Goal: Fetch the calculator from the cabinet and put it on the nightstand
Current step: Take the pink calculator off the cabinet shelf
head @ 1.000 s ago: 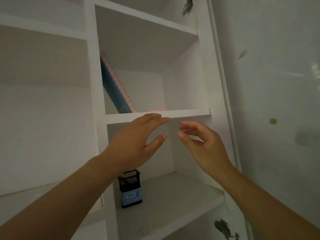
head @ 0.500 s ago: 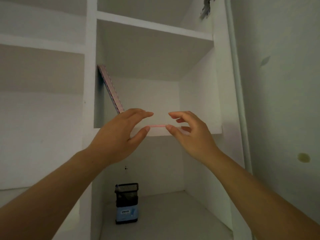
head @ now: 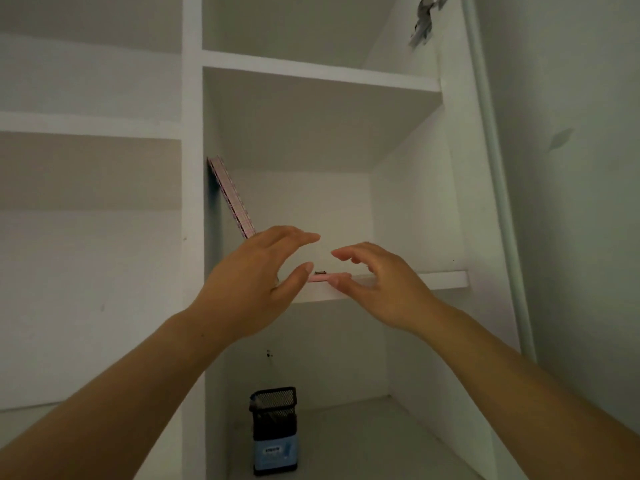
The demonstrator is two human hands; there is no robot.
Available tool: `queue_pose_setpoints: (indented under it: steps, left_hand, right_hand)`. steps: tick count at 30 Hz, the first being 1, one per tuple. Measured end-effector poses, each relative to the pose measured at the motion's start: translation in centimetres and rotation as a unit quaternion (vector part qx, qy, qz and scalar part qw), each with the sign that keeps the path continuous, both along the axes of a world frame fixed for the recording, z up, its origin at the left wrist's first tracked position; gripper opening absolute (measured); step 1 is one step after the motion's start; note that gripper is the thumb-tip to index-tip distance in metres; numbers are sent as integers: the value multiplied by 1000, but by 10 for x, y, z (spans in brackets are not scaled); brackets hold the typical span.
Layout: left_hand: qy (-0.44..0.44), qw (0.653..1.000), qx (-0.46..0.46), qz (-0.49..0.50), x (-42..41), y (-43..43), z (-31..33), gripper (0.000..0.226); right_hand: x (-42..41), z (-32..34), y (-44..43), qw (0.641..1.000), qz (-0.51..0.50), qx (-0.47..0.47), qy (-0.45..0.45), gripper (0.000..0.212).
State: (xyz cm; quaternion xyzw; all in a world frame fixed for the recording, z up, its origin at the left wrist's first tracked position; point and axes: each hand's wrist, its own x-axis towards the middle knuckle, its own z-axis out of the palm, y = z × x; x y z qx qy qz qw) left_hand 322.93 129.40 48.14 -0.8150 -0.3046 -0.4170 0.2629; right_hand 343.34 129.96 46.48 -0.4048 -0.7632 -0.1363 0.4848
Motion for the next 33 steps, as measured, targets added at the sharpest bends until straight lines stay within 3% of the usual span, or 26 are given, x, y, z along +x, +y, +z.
queue_pose_setpoints:
  steps: [7,20,26,29,33]
  left_hand:
    - [3,1000,15,-21,-3,6,-9,51]
    - [-4,997,-16,-69,19,15,-13,46]
    - [-16,995,-40,-90,30,21,-15,37]
    - [-20,996,-32,-81,33,21,-16,41]
    - [-31,996,-10,-78,34,22,-21,46]
  right_hand:
    - [-6,2,4,995,-62,-40,-67,42]
    - [15,-13,-27,999,22,17,42,23]
    - [15,-17,-29,993,64,29,91,30]
    - [16,-20,-27,990,82,38,107,22]
    - [23,-24,-23,983,94,45,151,31]
